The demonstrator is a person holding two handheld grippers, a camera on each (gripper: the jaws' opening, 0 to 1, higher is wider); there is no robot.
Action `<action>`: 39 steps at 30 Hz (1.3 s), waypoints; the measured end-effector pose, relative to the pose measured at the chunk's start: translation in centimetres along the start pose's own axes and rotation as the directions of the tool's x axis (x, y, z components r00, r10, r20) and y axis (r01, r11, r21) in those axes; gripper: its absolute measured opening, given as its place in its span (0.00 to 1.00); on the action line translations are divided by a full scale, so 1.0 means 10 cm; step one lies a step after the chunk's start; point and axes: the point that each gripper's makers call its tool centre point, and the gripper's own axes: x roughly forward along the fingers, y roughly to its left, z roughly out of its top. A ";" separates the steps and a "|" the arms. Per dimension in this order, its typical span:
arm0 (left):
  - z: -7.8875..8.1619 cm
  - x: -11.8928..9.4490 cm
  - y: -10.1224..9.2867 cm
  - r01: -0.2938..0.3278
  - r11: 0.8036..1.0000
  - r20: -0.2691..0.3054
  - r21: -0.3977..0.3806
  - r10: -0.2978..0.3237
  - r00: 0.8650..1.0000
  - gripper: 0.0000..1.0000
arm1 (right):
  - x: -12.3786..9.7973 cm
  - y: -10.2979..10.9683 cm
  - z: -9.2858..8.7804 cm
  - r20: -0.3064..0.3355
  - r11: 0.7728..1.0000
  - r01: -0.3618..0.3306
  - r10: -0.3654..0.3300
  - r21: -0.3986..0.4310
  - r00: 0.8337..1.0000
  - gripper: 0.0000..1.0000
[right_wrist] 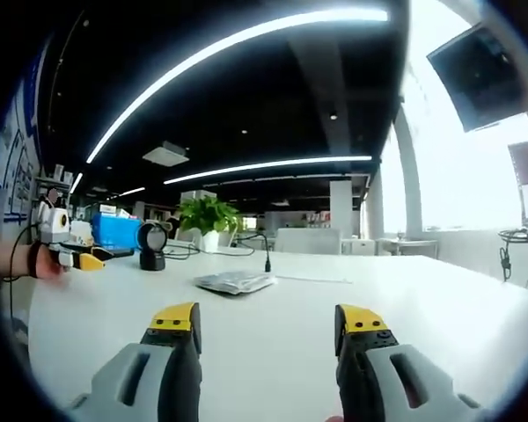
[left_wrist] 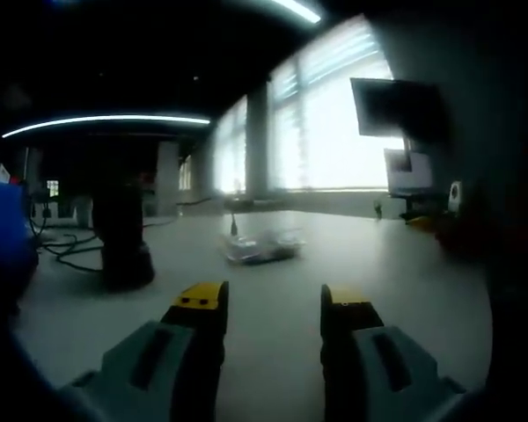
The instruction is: Clip sheet goods on table flip sheet goods clip sheet goods scan sheet goods put sheet goods back to table
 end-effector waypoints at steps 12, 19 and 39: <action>-0.01 0.02 -0.02 0.002 1.000 -0.006 0.026 -0.002 1.000 0.36 | 0.01 0.00 -0.03 -0.017 1.000 -0.005 0.005 0.000 1.000 0.54; -0.03 0.03 0.00 -0.004 0.999 -0.014 0.033 0.005 1.000 0.36 | 0.01 0.02 -0.05 -0.025 1.000 -0.012 0.012 -0.001 1.000 0.53; 0.05 -0.02 0.02 -0.007 1.000 0.030 0.019 0.007 1.000 0.36 | 0.01 0.02 -0.09 -0.048 1.000 -0.016 0.016 0.005 0.999 0.51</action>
